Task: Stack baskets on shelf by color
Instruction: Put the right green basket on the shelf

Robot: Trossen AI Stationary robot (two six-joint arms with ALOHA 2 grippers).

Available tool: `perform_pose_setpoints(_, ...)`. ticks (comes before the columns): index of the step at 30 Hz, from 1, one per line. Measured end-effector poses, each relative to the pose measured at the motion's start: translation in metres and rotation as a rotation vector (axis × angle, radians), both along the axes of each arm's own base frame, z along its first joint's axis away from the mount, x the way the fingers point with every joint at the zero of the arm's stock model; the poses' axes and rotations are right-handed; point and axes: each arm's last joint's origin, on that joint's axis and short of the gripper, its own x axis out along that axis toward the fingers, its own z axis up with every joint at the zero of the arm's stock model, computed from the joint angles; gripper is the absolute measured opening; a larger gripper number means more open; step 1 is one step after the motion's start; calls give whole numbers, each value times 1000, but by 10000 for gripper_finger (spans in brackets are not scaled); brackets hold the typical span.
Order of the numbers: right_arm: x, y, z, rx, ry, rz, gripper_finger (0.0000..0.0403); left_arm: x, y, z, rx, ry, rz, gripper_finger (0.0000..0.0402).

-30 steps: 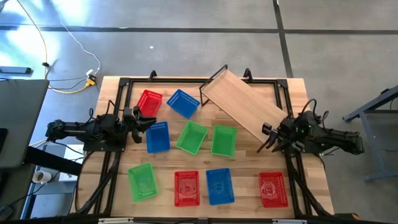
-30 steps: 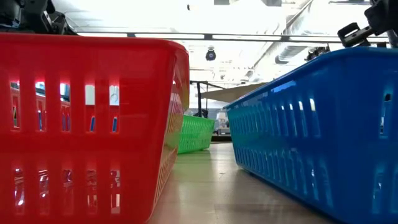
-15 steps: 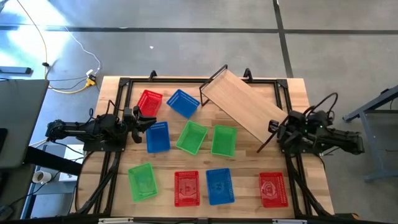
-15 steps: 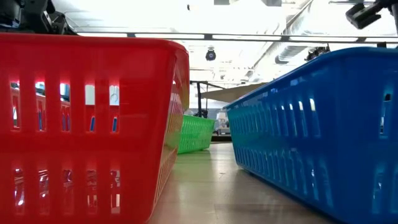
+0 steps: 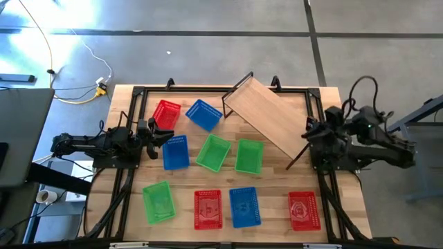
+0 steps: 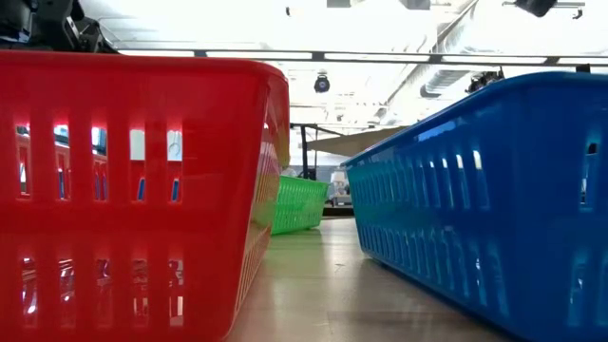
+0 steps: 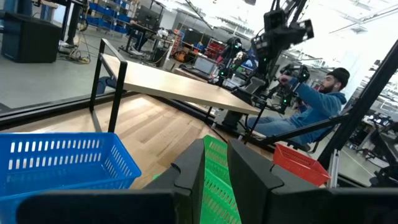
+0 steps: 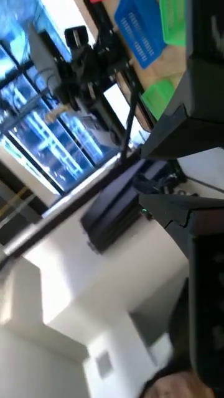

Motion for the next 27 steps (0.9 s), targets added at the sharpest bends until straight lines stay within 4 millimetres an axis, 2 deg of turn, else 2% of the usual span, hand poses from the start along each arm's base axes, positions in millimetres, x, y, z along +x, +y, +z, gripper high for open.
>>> perform_pose_setpoints(5, 19, -5, 27, 98, 75, -43, 87, 0, 0, 0, 30, 11, 7, 62)
perform_pose_setpoints(9, 44, -10, 43, 149, 145, -39, 87, 0, 0, 0, 118, 44, 13, 62)
perform_pose_setpoints(15, 81, -13, 64, 216, 277, -28, 87, 0, 0, 0, 147, 55, 14, 62)
perform_pose_setpoints(20, 111, -3, 74, 305, 467, -44, 87, 0, 0, 0, 147, 55, 14, 62)
perform_pose_setpoints(27, 147, 22, 71, 397, 674, -130, 87, 0, 0, 0, 147, 55, 14, 62)
